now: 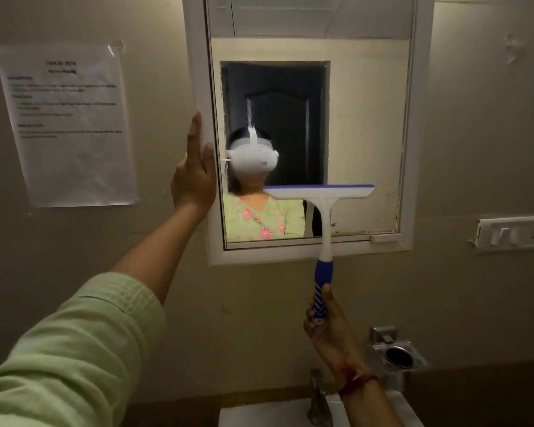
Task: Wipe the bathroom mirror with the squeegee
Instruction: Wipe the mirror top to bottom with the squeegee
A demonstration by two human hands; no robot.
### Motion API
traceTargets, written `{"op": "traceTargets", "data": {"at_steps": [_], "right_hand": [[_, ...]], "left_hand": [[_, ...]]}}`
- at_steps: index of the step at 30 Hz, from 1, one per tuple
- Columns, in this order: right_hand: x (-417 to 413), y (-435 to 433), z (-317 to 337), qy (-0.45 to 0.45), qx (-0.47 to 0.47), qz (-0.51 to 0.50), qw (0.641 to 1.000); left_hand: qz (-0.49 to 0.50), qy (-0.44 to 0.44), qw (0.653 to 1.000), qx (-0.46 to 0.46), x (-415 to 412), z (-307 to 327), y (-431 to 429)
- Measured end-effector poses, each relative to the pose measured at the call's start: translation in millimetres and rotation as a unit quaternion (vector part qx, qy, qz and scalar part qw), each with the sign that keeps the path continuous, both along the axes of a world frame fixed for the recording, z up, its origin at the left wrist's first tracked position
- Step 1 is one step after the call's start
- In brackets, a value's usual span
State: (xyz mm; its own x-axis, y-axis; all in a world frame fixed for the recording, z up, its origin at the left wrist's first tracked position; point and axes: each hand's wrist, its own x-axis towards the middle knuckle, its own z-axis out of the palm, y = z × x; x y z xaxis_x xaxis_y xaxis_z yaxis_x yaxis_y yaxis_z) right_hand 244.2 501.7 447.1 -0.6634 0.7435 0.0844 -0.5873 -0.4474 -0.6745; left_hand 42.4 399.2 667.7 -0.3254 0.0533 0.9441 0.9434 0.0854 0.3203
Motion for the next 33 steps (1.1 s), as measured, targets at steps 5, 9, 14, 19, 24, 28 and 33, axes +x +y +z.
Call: {"op": "traceTargets", "data": {"at_steps": [5, 9, 14, 19, 24, 28, 33], "right_hand": [[3, -5, -45, -0.044, -0.063, 0.015, 0.997], [4, -8, -46, -0.049, -0.068, 0.013, 0.996], [-1, -5, -31, -0.015, -0.042, 0.019, 0.999], [4, -2, -48, -0.046, -0.059, 0.011, 0.997], [11, -5, -65, -0.062, -0.075, 0.011, 0.995], [16, -11, -63, -0.055, -0.071, 0.01, 0.996], [27, -15, -63, -0.08, -0.044, -0.024, 0.996]], "left_hand": [[-0.001, 0.0, 1.0, 0.001, -1, 0, 0], [-0.004, 0.0, 1.0, -0.001, -1, 1, 0], [-0.003, -0.001, 1.0, 0.001, -2, 0, 1], [-0.007, 0.002, 1.0, 0.001, -3, 0, 1], [-0.009, -0.001, 1.0, -0.006, -3, 0, 1], [0.001, 0.01, 1.0, -0.003, -2, -2, 0], [0.005, -0.01, 1.0, -0.006, 0, -1, 0]]}}
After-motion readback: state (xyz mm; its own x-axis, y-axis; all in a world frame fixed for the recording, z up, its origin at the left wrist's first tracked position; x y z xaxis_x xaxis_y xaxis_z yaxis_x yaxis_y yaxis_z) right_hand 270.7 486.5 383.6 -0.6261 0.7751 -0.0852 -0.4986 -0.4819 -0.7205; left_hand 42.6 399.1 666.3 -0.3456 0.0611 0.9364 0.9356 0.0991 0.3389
